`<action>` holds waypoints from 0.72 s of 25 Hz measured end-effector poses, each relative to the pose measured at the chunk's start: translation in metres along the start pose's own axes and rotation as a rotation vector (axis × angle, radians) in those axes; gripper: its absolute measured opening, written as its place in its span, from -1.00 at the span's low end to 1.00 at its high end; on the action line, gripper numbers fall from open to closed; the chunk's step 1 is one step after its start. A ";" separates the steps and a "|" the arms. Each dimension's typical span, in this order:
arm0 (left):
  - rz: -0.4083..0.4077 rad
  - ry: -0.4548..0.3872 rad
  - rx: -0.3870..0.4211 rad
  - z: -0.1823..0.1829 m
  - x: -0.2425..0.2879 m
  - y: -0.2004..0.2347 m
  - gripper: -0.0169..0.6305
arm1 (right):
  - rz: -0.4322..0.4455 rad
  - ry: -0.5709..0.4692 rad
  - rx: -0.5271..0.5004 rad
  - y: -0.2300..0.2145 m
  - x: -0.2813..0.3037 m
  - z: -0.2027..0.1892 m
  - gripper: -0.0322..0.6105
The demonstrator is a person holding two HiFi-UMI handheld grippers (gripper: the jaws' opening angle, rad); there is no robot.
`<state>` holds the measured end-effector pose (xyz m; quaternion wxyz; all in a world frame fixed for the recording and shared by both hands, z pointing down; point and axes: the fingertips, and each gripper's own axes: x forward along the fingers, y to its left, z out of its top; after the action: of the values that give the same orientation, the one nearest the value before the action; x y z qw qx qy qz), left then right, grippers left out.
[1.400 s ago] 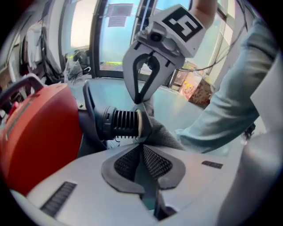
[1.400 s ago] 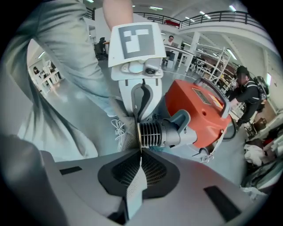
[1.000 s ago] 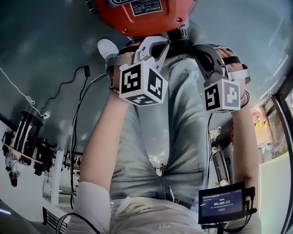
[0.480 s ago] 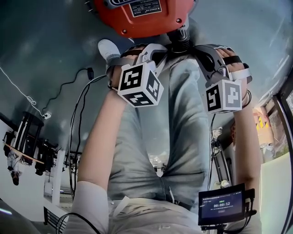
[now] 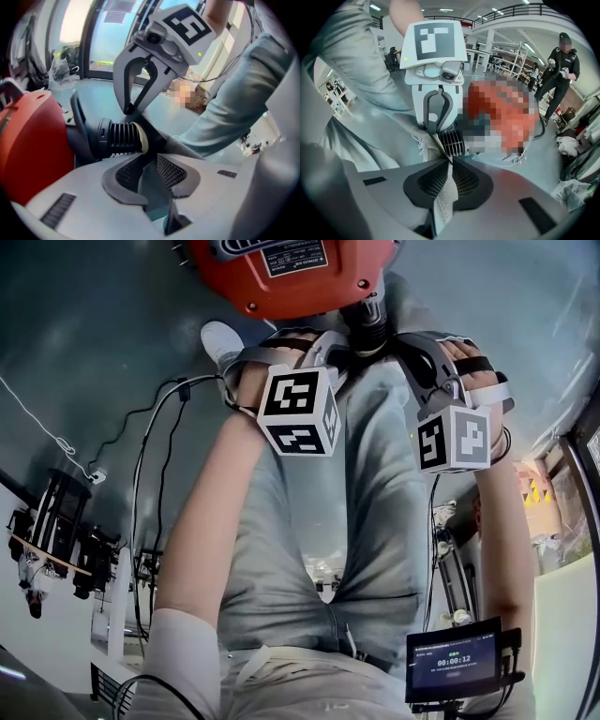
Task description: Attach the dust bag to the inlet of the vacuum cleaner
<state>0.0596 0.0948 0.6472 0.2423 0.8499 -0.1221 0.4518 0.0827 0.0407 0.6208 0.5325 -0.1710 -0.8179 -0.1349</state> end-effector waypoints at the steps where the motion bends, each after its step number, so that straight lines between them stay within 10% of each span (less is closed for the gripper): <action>1: 0.022 0.012 0.035 0.000 0.002 0.000 -0.66 | -0.009 0.004 0.003 0.000 0.000 0.000 -0.85; 8: 0.276 -0.040 -0.136 -0.001 -0.018 0.025 -0.88 | -0.043 -0.020 0.047 0.011 -0.009 -0.006 -0.86; 18: 0.287 -0.073 -0.216 0.000 -0.012 0.029 -0.89 | -0.025 -0.038 0.039 -0.013 -0.004 -0.007 -0.85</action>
<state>0.0404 0.0699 0.6456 0.2605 0.8087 -0.2986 0.4348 0.0843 0.0256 0.6194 0.5184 -0.1526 -0.8325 -0.1222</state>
